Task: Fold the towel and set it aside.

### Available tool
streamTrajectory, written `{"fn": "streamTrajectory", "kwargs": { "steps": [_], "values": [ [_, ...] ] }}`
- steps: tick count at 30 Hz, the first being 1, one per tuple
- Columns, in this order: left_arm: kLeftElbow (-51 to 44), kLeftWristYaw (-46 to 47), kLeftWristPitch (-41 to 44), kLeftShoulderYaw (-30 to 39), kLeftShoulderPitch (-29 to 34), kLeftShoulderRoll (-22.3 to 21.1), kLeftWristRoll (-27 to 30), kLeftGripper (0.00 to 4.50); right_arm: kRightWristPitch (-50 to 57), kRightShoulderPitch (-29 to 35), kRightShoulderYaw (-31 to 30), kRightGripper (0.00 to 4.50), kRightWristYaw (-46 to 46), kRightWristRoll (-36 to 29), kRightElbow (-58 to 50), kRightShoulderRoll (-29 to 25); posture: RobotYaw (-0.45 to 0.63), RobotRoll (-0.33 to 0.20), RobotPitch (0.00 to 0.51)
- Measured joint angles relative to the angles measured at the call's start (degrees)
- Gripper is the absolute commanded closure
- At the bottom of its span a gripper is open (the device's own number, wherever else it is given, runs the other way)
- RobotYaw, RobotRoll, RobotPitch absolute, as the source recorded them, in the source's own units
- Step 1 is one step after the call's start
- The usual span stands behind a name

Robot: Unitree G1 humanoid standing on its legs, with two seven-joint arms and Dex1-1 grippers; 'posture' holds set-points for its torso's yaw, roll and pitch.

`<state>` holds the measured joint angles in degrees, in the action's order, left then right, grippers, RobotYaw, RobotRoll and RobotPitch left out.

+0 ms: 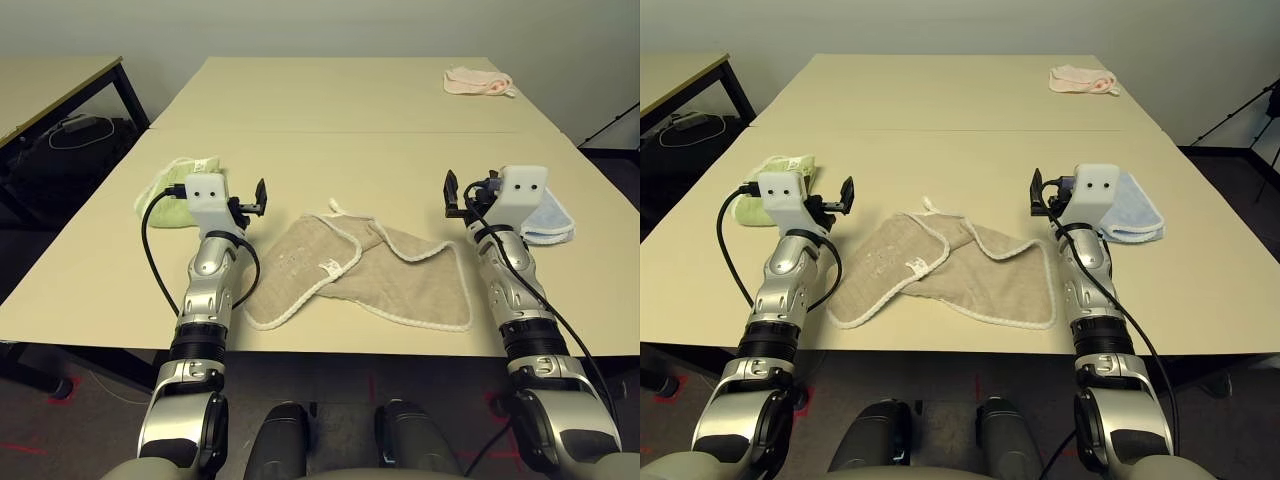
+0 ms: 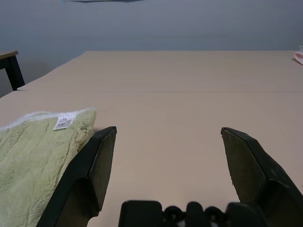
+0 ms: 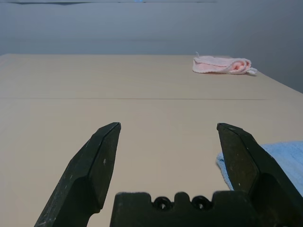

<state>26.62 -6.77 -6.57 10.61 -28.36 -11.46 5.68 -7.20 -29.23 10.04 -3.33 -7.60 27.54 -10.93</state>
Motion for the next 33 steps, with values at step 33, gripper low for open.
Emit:
{"fn": "streamTrajectory", "kwargs": {
  "steps": [33],
  "values": [
    [-0.39,-0.55,0.72,-0.08,0.07,-0.20,-0.01,0.00,-3.40,-2.10,-5.40,0.02,-26.70,-0.12,7.13,-9.88,0.01,0.000,0.000]
  ]
}}
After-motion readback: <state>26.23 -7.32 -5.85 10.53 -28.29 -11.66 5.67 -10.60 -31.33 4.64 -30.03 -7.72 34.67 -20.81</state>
